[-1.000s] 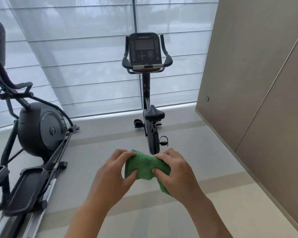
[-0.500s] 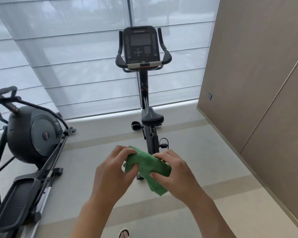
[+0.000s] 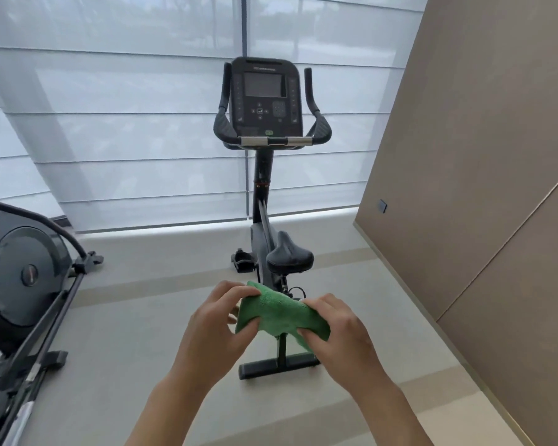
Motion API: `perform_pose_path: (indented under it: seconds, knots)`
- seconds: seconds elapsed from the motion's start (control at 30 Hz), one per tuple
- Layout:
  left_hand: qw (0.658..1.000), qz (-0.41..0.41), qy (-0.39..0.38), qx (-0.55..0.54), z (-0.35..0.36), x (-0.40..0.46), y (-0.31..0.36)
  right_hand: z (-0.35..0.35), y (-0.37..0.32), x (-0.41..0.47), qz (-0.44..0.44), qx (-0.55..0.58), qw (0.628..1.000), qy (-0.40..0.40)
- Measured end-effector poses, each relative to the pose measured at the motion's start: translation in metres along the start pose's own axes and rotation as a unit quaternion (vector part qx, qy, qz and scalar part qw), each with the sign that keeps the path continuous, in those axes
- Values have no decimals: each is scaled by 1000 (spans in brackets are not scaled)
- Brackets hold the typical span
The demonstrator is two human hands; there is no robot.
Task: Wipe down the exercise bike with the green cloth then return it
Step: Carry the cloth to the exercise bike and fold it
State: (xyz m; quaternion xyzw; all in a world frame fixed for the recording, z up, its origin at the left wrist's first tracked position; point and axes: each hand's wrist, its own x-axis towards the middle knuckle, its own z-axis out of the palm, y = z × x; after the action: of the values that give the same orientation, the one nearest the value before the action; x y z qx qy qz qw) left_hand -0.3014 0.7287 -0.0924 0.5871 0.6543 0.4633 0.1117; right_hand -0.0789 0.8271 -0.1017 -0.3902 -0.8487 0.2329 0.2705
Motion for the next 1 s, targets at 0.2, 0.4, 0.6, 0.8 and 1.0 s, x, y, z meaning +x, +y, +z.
perform_pose_path:
  seconds: [0.2, 0.4, 0.6, 0.8, 1.0]
  knots:
    - [998, -26, 14, -52, -25, 49, -67, 52, -16, 65, 9, -20, 999, -33]
    - [999, 5, -31, -20, -26, 87, -93, 85, -10, 104, 89, 27, 987, -133]
    - [995, 11, -97, 30, -9, 135, -118, 94, 12, 159, 136, 75, 975, -158]
    - [992, -9, -125, 15, 18, 197, -141, 107, 57, 230, 146, 173, 946, -230]
    - [991, -30, -129, 12, 60, 276, -160, 110, 136, 309, 175, 222, 920, -272]
